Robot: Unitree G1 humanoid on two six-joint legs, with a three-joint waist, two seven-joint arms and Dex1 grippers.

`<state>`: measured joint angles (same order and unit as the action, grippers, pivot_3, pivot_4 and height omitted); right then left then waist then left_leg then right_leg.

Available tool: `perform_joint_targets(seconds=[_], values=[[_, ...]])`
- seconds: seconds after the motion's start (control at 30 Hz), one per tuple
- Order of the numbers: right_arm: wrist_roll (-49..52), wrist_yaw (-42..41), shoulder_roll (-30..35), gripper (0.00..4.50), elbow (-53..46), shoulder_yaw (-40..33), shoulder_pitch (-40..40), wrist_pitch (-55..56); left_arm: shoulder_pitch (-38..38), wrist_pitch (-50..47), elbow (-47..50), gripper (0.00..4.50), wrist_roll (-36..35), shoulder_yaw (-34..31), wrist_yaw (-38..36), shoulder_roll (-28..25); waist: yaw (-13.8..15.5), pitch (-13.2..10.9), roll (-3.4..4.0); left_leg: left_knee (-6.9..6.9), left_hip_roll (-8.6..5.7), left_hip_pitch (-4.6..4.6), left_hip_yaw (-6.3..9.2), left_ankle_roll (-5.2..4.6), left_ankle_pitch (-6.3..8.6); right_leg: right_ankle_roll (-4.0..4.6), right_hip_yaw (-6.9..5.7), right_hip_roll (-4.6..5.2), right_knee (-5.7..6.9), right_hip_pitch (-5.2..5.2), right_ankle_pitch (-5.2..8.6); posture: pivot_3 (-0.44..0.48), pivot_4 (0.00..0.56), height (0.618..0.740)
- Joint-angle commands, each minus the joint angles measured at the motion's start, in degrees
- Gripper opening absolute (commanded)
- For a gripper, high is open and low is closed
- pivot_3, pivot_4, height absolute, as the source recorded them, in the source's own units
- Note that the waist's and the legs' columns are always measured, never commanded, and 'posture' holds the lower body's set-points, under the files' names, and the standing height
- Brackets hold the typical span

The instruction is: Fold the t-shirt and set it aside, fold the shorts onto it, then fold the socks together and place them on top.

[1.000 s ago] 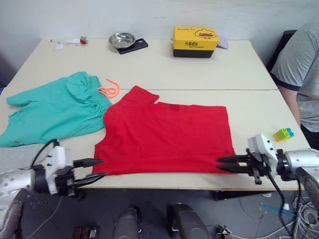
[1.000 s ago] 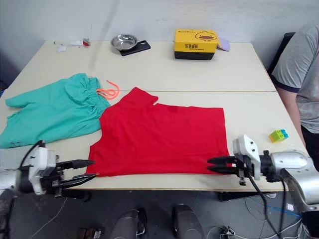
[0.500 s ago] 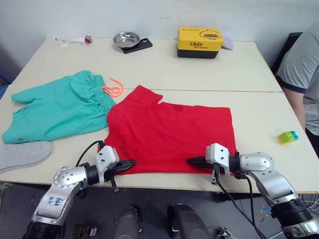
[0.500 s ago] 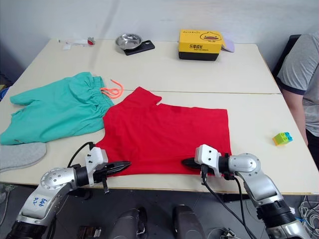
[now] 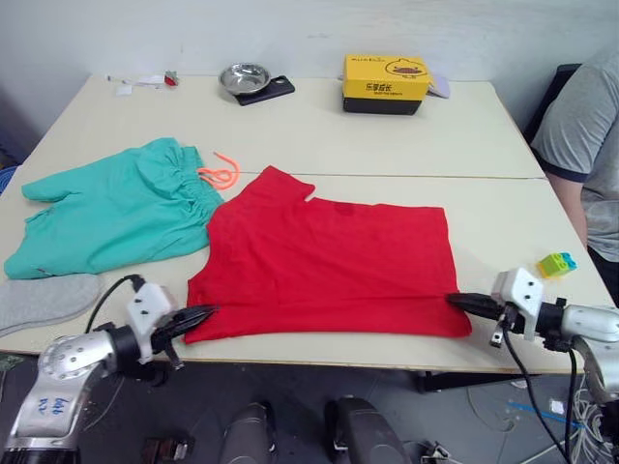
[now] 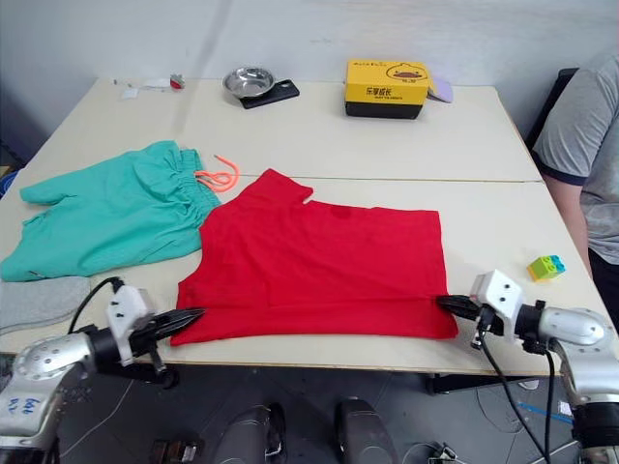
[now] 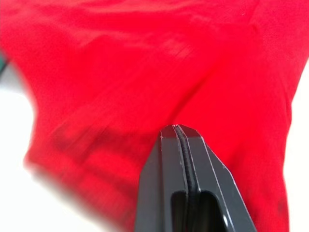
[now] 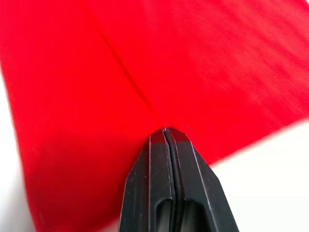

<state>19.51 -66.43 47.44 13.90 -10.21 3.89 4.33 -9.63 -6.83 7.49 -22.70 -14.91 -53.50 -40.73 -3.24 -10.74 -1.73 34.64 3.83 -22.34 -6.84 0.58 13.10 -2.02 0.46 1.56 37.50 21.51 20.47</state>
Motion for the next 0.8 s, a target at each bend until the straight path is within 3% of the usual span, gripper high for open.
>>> perform_joint_targets(seconds=[0.03,0.17,0.33,0.37,0.53,0.57,0.67,0.8], values=[[7.4,-2.5,2.2,0.35,-7.3,-4.5,-0.9,-7.2,-1.7,4.2,2.3,1.18,-4.7,-4.7,-7.5,-2.6,0.0,0.0,0.04,0.0,0.0,-0.02,0.0,0.02,0.01,0.0,0.0,0.01,0.0,0.02,0.0,0.0,0.15,0.74],[6.2,-7.0,4.6,1.56,-11.3,-3.7,-4.3,-5.4,-4.5,10.0,0.9,2.51,-1.2,-3.9,-12.3,-5.5,0.1,0.0,0.08,-0.18,-0.01,0.01,0.0,0.05,0.03,0.03,-0.01,0.0,-0.12,0.01,0.03,0.0,0.15,0.74],[3.0,-8.1,3.7,3.27,-13.1,-0.7,-7.0,-1.8,-3.2,17.4,-2.0,4.12,7.4,0.3,-9.7,-5.1,0.1,0.0,0.08,-0.38,-0.02,-0.02,0.0,0.05,0.04,0.07,-0.01,0.01,-0.37,0.02,0.04,0.0,0.15,0.74],[1.7,-6.7,2.8,3.34,-12.1,0.2,-6.1,-1.0,-2.3,17.4,-2.5,4.17,8.5,1.2,-8.6,-4.6,0.1,0.0,0.07,-0.39,-0.02,-0.02,0.0,0.05,0.04,0.07,-0.02,0.0,-0.4,0.02,0.04,0.0,0.15,0.74],[-2.6,-4.8,2.0,3.34,-9.3,3.1,-3.4,1.0,0.7,18.0,-5.1,4.17,12.0,3.9,-5.9,-4.4,0.1,0.0,0.08,-0.4,-0.02,-0.02,-0.01,0.03,0.04,0.02,-0.01,0.0,-0.42,0.01,0.01,0.0,0.15,0.74],[-2.9,-4.7,1.9,3.16,-8.8,3.4,-3.0,1.1,1.1,18.1,-5.5,4.19,12.2,4.4,-6.0,-4.6,0.1,0.0,0.08,-0.41,-0.02,-0.03,-0.01,0.03,0.04,0.02,-0.01,0.0,-0.43,0.02,0.01,0.0,0.15,0.74],[-4.8,-6.0,2.3,2.41,-6.2,4.6,-1.7,4.9,2.3,18.7,-7.0,4.2,13.6,5.9,-6.0,-5.2,0.1,0.0,0.12,-0.41,-0.02,0.0,-0.03,0.02,0.04,0.01,-0.01,0.0,-0.41,-0.01,0.01,0.0,0.15,0.74],[-6.2,-7.3,2.4,0.99,-1.0,5.4,0.1,8.8,3.6,18.1,-9.1,3.29,14.4,6.8,-5.8,-6.3,0.1,0.0,0.14,-0.39,-0.03,0.14,-0.03,0.01,0.0,-0.02,-0.01,0.0,-0.35,-0.11,-0.01,0.0,0.15,0.74]])
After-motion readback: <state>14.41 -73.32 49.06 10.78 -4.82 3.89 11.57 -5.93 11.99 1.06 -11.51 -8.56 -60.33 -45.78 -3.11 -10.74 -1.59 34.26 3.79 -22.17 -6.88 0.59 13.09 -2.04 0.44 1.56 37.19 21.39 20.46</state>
